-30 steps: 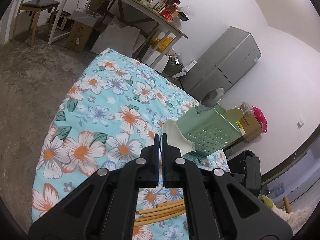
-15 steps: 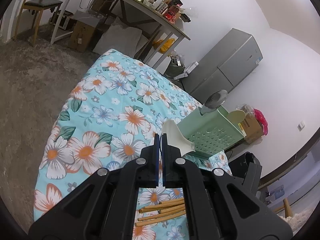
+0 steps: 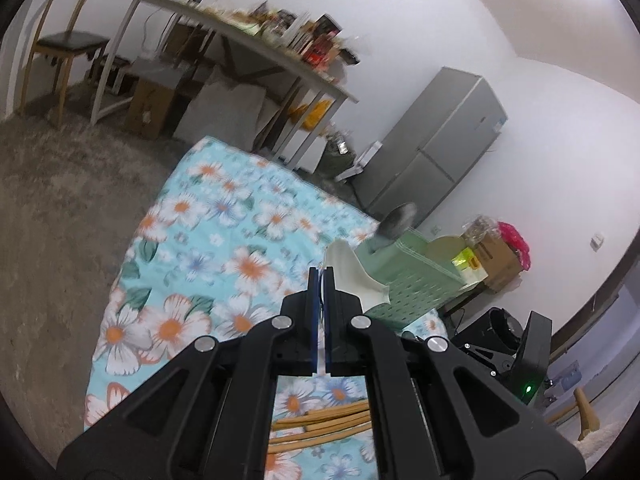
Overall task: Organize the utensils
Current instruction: 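Lower the white spoon into the holder with the left tool while the right carries the metal spoon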
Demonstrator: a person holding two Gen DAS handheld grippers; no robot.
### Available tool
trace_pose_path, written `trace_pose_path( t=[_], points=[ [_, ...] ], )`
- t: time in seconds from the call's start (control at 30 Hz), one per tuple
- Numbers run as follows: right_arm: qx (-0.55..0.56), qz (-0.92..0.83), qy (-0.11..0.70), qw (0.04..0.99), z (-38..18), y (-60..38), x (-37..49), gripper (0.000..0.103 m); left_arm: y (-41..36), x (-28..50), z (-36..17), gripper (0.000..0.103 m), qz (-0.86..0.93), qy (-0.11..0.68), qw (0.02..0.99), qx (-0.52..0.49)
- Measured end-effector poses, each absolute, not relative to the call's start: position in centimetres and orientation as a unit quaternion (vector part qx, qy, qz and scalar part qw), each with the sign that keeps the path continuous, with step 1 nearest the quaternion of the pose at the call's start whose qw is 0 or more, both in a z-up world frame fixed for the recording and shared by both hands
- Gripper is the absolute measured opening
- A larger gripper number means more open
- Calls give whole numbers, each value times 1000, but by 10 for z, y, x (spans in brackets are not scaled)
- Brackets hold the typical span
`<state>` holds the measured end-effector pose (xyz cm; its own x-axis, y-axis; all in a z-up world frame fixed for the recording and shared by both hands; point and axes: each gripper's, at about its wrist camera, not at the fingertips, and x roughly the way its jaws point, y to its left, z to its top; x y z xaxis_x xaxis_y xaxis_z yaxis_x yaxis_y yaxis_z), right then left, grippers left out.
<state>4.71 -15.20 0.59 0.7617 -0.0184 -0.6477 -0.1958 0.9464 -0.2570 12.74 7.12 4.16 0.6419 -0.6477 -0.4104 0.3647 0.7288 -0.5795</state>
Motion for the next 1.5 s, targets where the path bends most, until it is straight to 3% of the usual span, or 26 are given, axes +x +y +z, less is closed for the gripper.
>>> trace_pose_path(
  t=[0.3, 0.5, 0.8, 1.1, 1.27, 1.5],
  points=[
    [-68, 10, 288, 955, 46, -186, 38, 2, 55, 118, 102, 1, -316, 230, 900, -190],
    [-25, -4, 254, 967, 66, -202, 27, 2, 14, 117, 137, 1, -296, 189, 933, -77],
    [20, -8, 229, 973, 77, -217, 19, 2, -60, 129, 146, 1, -251, 191, 944, 93],
    [37, -10, 222, 974, 77, -224, 14, 3, -115, 138, 141, 1, -239, 204, 929, 195],
    [58, -3, 220, 974, 76, -232, 14, 3, -117, 150, 132, 1, -259, 230, 921, 179],
    [72, -6, 218, 973, 75, -240, 13, 3, -99, 173, 131, 6, -315, 264, 909, 70]
  ],
)
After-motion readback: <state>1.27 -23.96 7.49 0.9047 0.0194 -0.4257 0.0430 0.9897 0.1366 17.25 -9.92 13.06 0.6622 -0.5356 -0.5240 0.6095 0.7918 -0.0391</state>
